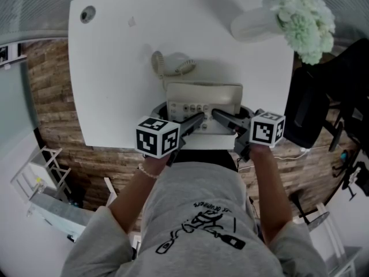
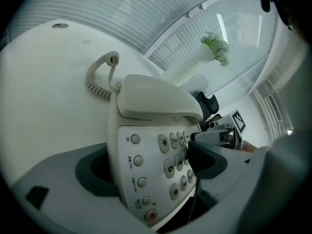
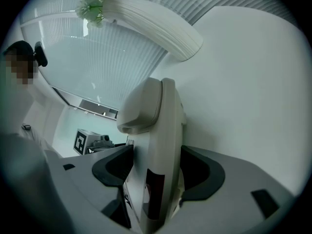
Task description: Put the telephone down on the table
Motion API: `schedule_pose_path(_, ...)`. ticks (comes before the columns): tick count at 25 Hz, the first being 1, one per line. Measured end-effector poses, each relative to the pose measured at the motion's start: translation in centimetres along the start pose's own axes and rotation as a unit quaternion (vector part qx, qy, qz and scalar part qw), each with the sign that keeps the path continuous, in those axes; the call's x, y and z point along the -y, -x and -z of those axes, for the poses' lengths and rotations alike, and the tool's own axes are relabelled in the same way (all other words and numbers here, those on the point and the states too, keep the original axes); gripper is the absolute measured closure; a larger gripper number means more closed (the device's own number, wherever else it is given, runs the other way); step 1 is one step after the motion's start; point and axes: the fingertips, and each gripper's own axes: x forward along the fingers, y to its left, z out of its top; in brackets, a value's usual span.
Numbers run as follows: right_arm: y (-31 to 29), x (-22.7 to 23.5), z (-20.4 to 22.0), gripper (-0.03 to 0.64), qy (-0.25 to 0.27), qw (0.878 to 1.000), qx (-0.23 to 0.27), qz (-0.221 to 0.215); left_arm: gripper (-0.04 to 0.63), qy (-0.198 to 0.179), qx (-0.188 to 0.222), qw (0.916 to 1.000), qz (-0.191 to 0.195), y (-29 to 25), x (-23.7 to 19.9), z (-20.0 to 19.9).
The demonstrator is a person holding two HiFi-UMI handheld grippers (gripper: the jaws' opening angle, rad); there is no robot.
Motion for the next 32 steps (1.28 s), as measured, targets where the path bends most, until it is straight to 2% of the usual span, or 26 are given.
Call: schedule_pose_path(32,0.12,0.53,0.38,0.304,-0.002,1.0,-0.001,0.021,0.149,-0.001,0.004,0.999,-0.045,0.13,-0.59,0.4)
